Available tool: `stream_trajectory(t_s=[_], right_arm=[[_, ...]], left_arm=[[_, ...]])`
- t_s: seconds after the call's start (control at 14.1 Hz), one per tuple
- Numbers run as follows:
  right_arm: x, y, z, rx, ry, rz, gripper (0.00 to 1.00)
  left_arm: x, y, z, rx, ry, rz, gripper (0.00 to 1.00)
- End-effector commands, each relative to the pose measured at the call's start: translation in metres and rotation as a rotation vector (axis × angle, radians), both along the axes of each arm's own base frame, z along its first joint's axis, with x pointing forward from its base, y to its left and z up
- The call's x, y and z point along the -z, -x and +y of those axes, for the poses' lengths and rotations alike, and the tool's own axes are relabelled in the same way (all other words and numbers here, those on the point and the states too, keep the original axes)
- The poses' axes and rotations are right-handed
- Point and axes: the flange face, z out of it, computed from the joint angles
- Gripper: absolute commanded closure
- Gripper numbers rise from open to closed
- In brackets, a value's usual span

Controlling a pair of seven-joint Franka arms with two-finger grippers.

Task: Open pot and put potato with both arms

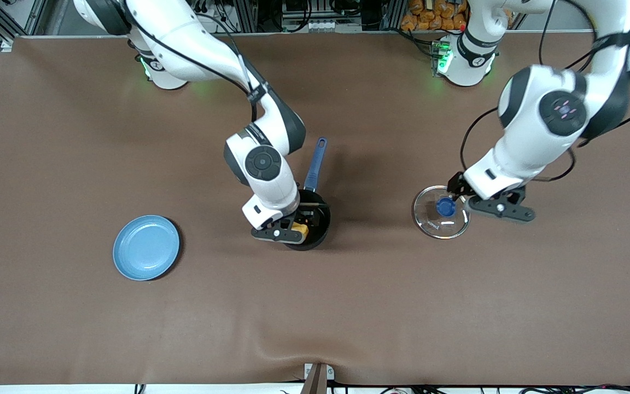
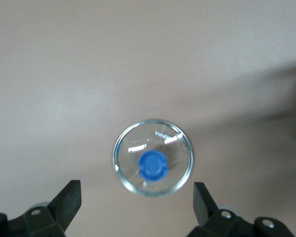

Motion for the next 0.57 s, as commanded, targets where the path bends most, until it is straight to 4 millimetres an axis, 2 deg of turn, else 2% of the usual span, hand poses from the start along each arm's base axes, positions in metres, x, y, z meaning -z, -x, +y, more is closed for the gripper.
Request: stream_trajectory(t_s=[0.0,0.28,0.43,0.5], right_arm=[[-0.060,-0.012,-0.038,-0.006,0.021,-0.013,0.00],[-0.131,-0.030,-0.116,0.037,0.039,0.031,0.00],[-0.155,-0.037,-0.157,0.084,0.044,0.045,0.00],[-0.169,-0.039,-0.181,0.075,0.052,0.058,0.00]], left_arm=[[-0.054,0.001,0.002,-0.011,0.000,0.027,0.00],[-0.127,0.014,0.011,-0.116,-0.004,0.044,0.00],[-0.160,0.026,0.022,-0.135,0.013,0.006,0.00],[-0.170,0.030,0.027,-0.140,0.018,-0.005,0.00]])
